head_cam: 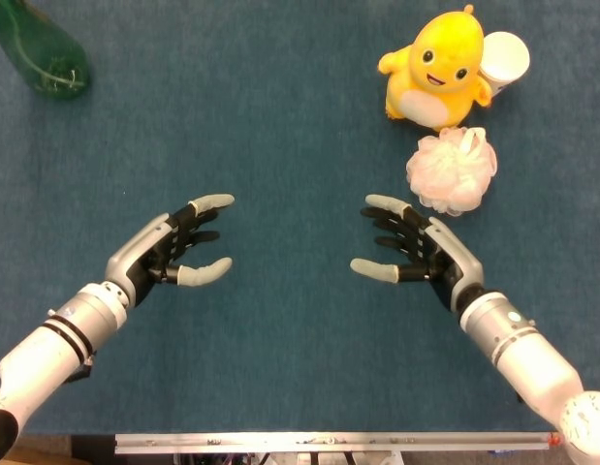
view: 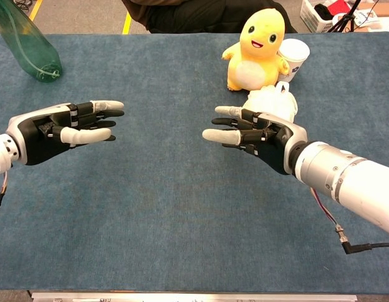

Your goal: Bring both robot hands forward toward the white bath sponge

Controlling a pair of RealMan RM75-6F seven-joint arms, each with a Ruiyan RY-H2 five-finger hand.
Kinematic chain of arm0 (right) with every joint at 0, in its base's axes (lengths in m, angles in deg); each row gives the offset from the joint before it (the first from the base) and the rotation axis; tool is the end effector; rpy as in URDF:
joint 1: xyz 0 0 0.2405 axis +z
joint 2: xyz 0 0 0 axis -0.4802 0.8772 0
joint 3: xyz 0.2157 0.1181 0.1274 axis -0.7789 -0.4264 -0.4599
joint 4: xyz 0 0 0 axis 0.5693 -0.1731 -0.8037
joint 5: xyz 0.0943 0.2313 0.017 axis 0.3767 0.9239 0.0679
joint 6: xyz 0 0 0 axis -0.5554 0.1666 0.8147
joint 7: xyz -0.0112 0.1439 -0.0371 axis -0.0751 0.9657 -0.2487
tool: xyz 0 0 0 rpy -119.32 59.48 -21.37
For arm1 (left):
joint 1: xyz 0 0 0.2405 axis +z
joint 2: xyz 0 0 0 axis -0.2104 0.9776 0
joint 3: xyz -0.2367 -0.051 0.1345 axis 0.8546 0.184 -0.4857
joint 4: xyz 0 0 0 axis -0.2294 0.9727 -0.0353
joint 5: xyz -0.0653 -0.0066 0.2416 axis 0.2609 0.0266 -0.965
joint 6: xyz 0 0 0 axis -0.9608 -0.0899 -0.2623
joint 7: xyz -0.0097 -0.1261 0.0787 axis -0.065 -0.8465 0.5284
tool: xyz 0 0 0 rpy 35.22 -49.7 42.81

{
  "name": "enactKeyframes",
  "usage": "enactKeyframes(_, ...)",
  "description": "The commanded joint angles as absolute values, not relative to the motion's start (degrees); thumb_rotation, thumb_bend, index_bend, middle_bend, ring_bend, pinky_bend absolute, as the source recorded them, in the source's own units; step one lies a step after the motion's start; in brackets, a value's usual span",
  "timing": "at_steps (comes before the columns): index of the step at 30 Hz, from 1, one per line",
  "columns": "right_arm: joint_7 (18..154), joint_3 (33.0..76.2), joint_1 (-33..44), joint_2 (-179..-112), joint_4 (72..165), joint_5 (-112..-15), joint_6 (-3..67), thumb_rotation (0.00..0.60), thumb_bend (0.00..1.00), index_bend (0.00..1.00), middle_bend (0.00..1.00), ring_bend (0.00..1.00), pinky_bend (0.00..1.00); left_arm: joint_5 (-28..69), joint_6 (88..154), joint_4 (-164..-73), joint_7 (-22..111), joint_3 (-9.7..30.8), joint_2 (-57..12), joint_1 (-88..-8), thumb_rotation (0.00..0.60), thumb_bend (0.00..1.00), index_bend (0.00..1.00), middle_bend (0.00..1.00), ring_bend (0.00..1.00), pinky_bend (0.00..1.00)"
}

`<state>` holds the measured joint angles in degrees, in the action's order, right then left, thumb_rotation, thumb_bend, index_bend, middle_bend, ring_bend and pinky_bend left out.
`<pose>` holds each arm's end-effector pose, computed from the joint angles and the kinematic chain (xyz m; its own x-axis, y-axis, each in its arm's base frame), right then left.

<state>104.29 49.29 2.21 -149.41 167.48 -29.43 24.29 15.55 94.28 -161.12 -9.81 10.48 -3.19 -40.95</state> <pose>-0.0976 -0.2302 -0.0585 -0.8671 -0.3636 0.3405 -0.4979 0.6095 -0.6169 -0.1844 0.2519 0.0072 -0.7497 0.5396 0.3831 0.6481 0.4815 0.5900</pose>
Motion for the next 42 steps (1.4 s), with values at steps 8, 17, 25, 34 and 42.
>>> enactKeyframes(8,103.6,48.8,2.4,-150.7,166.7,-28.5,23.8,0.6,0.08,0.19,0.18,0.09,0.13,17.3,93.5,-161.1,-8.0,11.1,-4.8,-41.2,0.6,0.31,0.12,0.06,0.0,0.09)
enactKeyframes(17,103.0,48.8,2.2,-151.1,166.5,-28.6,23.3,0.6,0.08,0.19,0.18,0.09,0.13,18.7,93.0,-161.0,-6.1,11.6,-5.9,-41.4,0.6,0.31,0.12,0.06,0.0,0.09)
enactKeyframes(25,102.9,48.5,2.0,-151.2,166.5,-28.5,23.0,0.6,0.08,0.19,0.18,0.09,0.13,19.7,92.6,-160.9,-5.0,12.2,-6.5,-41.5,0.6,0.31,0.12,0.06,0.0,0.09)
enactKeyframes(34,102.6,48.4,1.9,-151.2,166.3,-28.3,22.6,0.6,0.08,0.19,0.18,0.09,0.13,20.3,92.3,-161.2,-3.9,12.7,-6.6,-41.2,0.6,0.31,0.12,0.06,0.0,0.09)
enactKeyframes(42,102.5,48.4,2.0,-151.4,166.1,-28.2,22.0,0.6,0.08,0.19,0.18,0.09,0.13,20.7,91.9,-161.3,-3.6,13.1,-7.0,-40.9,0.6,0.31,0.12,0.06,0.0,0.09)
